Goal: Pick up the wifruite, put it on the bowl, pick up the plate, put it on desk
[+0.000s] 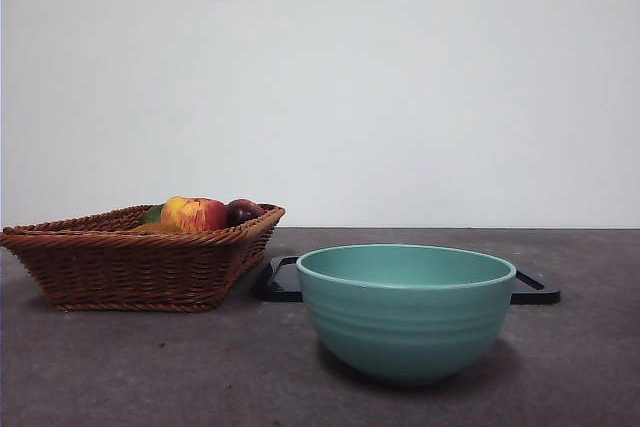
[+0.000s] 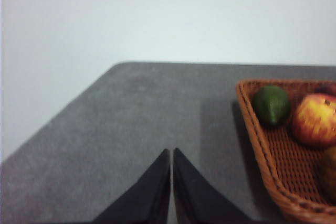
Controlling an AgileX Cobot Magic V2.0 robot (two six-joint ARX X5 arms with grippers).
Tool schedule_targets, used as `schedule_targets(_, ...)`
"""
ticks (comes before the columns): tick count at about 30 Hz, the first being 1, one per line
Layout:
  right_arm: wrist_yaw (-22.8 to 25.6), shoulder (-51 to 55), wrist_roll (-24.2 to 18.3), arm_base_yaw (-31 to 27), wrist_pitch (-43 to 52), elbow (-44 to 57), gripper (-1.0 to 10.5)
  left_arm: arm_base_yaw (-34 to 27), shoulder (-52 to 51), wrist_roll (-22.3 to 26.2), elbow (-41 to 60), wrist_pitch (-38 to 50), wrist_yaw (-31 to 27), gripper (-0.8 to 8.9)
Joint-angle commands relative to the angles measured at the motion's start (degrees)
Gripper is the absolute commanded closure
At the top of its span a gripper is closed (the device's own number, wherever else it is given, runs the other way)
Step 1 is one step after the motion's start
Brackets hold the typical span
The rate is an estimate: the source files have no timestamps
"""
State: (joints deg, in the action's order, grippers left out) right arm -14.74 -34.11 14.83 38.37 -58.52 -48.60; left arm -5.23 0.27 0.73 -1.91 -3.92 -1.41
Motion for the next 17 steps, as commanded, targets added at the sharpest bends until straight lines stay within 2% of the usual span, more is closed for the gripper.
schedule_targets(1, 0.13, -0.17, -0.31, 0.50, 0.20, -1.05, 9.4, -0.15, -0.11, -0.39, 0.48, -0.26, -0.15, 8.06)
schedule_targets(10, 0.13, -0.17, -0.31, 0.50, 0.20, -1.05, 9.4, -0.15, -0.11, -0.59, 1.25, -6.25, -0.11, 8.06)
schedule_targets(17, 0.13, -0.17, -0.31, 0.50, 0.20, -1.05, 9.4, -0.15, -0.11, -4.55, 1.25, -6.97, -0.11, 8.06)
